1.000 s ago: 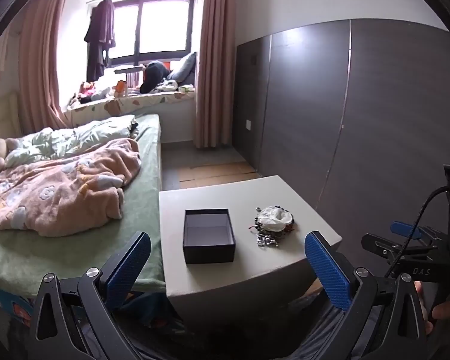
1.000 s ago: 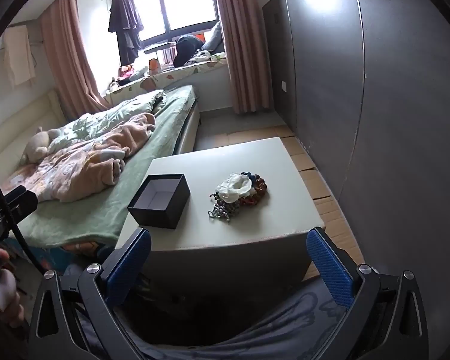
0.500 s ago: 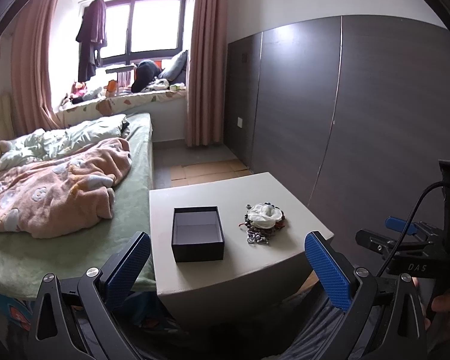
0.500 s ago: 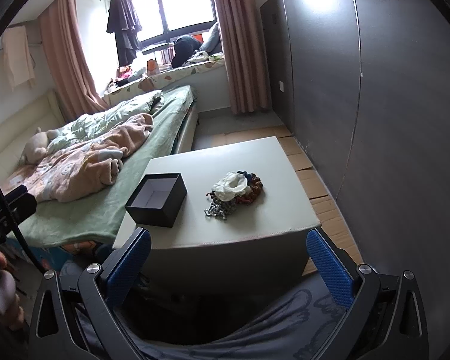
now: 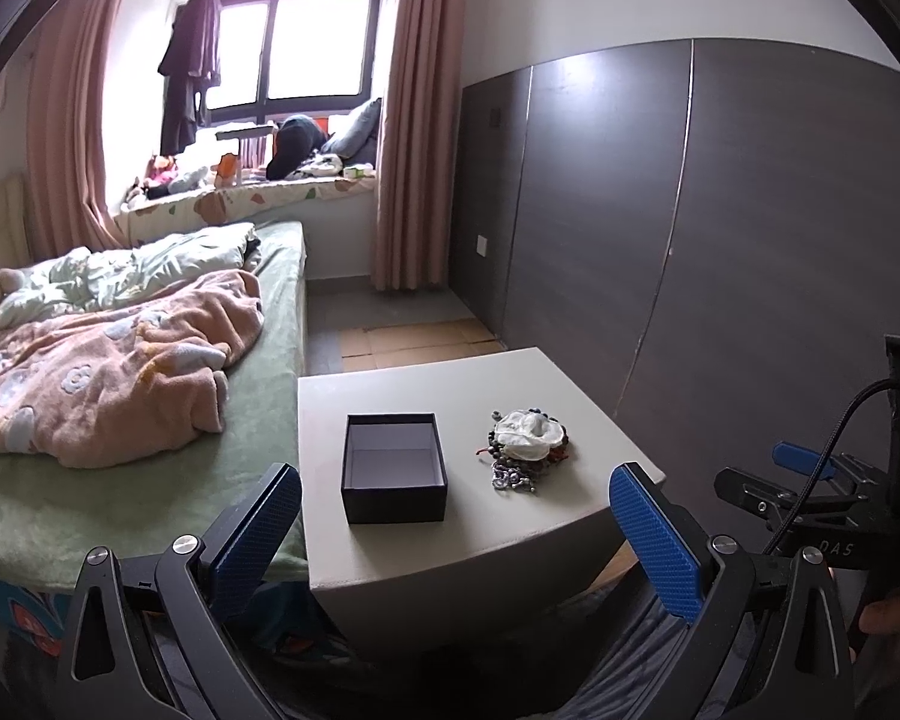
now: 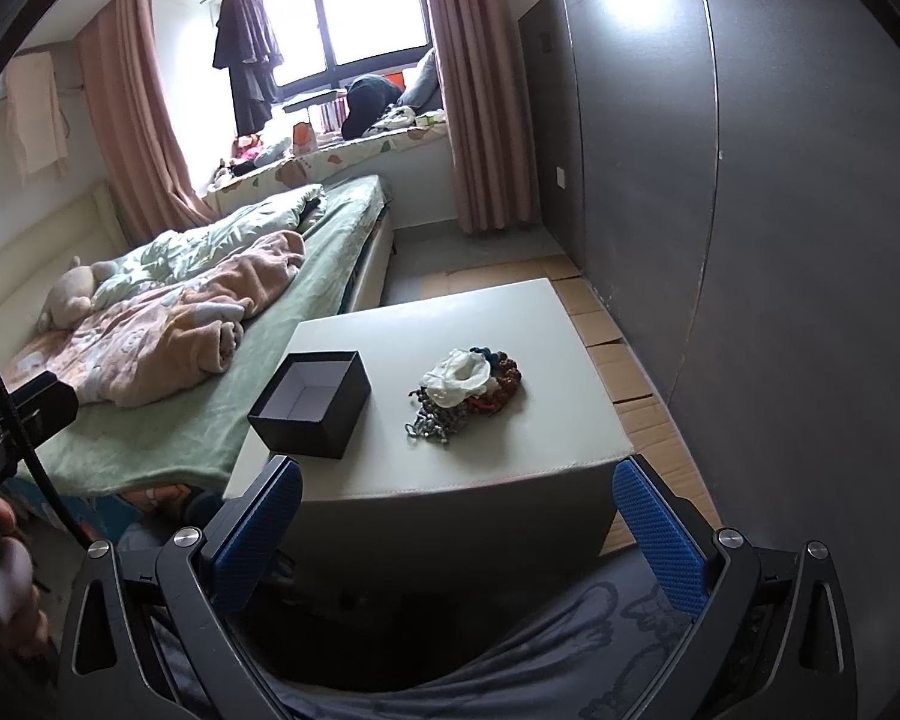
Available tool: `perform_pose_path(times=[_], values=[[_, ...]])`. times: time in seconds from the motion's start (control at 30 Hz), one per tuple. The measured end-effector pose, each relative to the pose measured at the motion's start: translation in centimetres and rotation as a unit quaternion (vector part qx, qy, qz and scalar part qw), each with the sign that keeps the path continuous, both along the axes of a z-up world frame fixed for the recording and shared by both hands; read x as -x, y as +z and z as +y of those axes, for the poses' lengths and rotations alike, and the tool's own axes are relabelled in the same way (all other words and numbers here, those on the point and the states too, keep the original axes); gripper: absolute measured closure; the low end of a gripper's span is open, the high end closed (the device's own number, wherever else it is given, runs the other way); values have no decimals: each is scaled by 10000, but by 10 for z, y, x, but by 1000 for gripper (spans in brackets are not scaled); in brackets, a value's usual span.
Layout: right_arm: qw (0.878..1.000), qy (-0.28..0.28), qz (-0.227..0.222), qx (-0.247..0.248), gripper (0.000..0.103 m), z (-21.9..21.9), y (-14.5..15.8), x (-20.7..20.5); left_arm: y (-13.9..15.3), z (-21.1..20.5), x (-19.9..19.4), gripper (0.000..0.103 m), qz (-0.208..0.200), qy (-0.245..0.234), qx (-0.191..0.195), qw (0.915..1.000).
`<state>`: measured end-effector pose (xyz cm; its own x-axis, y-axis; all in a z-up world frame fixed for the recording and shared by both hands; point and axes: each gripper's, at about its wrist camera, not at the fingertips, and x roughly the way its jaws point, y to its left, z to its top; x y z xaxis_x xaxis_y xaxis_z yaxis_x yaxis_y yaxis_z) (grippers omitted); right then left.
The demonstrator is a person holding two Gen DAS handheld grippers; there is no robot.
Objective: Organize jewelry
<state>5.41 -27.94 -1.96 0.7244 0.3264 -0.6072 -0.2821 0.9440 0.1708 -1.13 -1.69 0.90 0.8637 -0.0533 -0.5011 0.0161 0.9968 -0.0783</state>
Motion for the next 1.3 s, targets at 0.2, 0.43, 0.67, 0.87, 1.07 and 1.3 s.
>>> perform_pose_path(times=[0.2,0.43,0.67,0.87,1.07,1.3], values=[[10000,-15,-21,-4,0,0,0,0,0,0,2,0,-26,15,-33,10000],[10000,-20,-35,-6,0,1,3,0,0,4,2,0,-36,81,8,10000],[10000,2,-44,-17,0,2,5,0,1,5,3,0,-9,87,-23,10000],[10000,37,-85,-26,0,3,10,4,2,7,5,0,-54,136,-43,9999],[9999,76,-111,-1,0,7,12,8,2,9,7,0,-61,152,-23,9999],[9999,121,-67,1,0,8,6,8,-2,9,2,0,37,129,0,9999]])
